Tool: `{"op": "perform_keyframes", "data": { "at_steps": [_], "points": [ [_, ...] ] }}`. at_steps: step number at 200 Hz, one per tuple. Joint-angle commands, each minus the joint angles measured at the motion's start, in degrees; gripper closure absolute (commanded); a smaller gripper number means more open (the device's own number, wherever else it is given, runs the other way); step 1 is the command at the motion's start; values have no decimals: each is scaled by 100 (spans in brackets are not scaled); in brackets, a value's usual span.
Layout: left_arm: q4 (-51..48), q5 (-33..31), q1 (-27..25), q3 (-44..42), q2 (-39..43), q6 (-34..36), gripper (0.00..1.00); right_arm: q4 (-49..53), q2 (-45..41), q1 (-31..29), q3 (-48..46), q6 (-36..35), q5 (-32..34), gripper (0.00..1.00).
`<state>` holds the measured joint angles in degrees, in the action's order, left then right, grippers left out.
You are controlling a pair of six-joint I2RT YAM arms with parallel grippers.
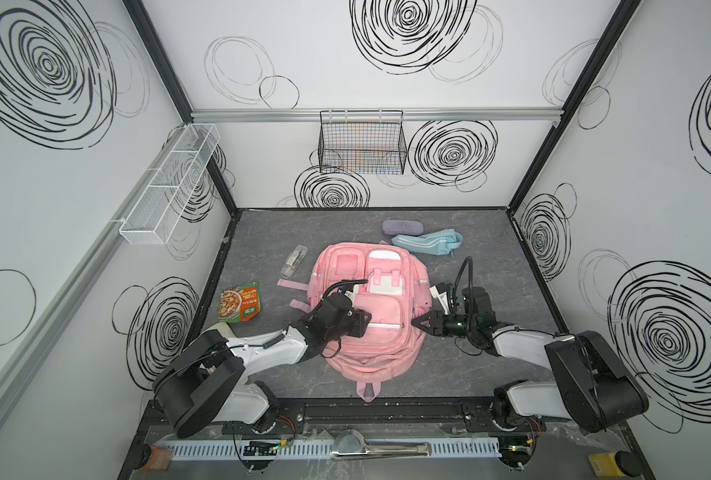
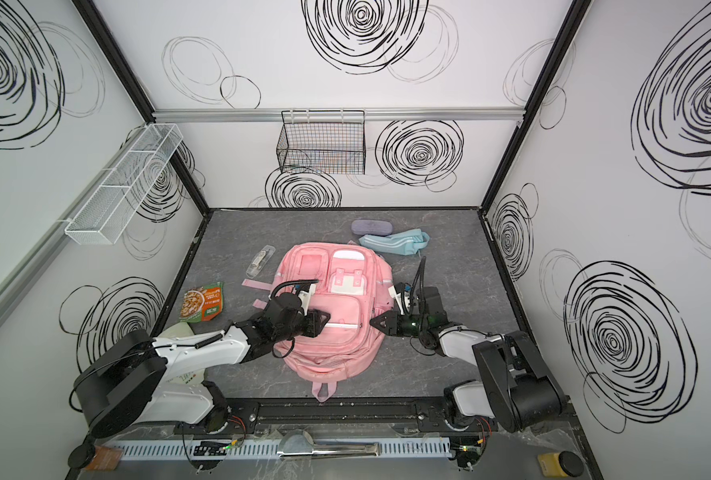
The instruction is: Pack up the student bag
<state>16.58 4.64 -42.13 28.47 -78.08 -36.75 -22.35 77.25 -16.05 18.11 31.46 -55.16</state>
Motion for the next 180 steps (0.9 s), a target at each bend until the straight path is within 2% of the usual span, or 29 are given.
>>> {"op": "perform_keyframes", "data": {
  "at_steps": [1, 18, 64, 135, 150, 170, 180],
  "points": [
    [136, 44, -57, 19, -77, -74, 62, -59, 69, -2, 214, 27, 48, 57],
    [133, 19, -85, 10, -58, -60, 62, -177, 126, -36, 262, 118, 82, 55],
    [173, -1, -190, 29, -153, -87, 62, -455, 447, -219, 436, 272, 93, 55],
    [171, -7, -243, 19, -164, -96, 62, 19, 490, -272, 606, 34, 22, 76],
    [141, -17, -227, 23, -147, -80, 62, 259, 407, -251, 639, -101, 69, 79],
    [88, -8, -167, 36, -101, -28, 62, 743, 356, -247, 760, -401, 173, 91],
    [-6, -7, -146, 75, -56, 17, 62, 1007, 348, -249, 844, -551, 268, 92]
  ]
}}
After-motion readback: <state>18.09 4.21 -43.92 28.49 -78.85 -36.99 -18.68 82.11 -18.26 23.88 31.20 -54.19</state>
